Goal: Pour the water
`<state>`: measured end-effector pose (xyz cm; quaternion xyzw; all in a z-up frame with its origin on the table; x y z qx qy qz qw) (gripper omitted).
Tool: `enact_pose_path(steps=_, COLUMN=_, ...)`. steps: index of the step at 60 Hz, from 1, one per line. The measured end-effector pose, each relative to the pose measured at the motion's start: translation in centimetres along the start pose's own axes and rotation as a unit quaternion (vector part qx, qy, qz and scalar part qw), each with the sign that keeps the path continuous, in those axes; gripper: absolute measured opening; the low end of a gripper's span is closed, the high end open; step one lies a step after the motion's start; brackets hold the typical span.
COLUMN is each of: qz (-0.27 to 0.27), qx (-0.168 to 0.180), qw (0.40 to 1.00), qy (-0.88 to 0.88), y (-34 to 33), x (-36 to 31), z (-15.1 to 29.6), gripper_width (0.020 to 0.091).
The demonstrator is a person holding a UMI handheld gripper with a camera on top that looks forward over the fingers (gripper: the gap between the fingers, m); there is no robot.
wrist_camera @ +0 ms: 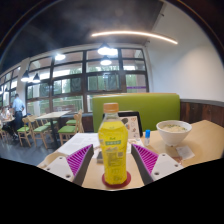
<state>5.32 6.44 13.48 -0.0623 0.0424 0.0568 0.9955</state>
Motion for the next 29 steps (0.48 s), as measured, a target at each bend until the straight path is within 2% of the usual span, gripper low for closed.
enact_pose_path(steps=14, qz=-0.005, qx=0.001, qw=1.0, qy=-0.017, y=-15.5, x=-3.3, z=2.1, gripper_width=0.0832)
enact_pose_path(steps=22, qz=0.028, qx=-0.001, qw=1.0, qy=-0.009, y=-24.6, x=-6.3, z=1.5, gripper_width=0.0833)
enact_pose_path(steps=29, qz=0.044, qx=-0.001, qw=0.999, qy=-0.007, y=-30.0, x=-7.7, z=0.4, gripper_width=0.0831)
Point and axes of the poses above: the point between the fingertips, and its own axes, seen from behind it with the camera up: x to the right, z up, y forward, the way the camera looks, the point moved 5 cm from there along -y, backward, against the way the camera looks, and after that the axes turned 1 degree about -x, right-handed, at the moved point
